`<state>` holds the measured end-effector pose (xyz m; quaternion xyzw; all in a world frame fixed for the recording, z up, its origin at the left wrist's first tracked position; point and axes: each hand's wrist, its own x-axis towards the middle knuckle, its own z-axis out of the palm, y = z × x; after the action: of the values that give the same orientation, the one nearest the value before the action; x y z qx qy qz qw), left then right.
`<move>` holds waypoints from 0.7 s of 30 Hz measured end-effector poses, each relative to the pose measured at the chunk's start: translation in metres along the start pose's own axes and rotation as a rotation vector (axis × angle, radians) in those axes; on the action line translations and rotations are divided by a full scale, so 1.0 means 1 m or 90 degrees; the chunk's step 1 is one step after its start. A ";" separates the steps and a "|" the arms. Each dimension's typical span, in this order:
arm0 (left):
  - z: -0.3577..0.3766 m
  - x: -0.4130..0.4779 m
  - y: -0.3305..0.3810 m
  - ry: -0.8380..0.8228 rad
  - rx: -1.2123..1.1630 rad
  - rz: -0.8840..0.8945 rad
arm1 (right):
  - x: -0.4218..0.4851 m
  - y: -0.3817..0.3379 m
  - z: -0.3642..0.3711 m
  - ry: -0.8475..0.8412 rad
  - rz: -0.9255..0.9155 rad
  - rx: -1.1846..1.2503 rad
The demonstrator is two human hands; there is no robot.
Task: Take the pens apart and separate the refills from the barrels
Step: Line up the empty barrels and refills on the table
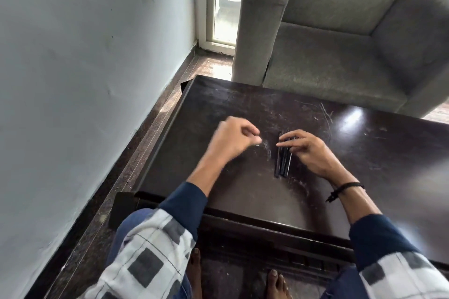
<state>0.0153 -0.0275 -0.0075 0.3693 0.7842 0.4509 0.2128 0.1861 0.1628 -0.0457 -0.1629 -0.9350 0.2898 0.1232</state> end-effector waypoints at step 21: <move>0.066 -0.026 0.003 -0.212 0.148 0.113 | 0.033 0.012 0.025 0.061 0.232 -0.070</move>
<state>0.0771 -0.0109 -0.0377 0.5281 0.7495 0.3073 0.2548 0.1509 0.1718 -0.0683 -0.3498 -0.8976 0.2475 0.1038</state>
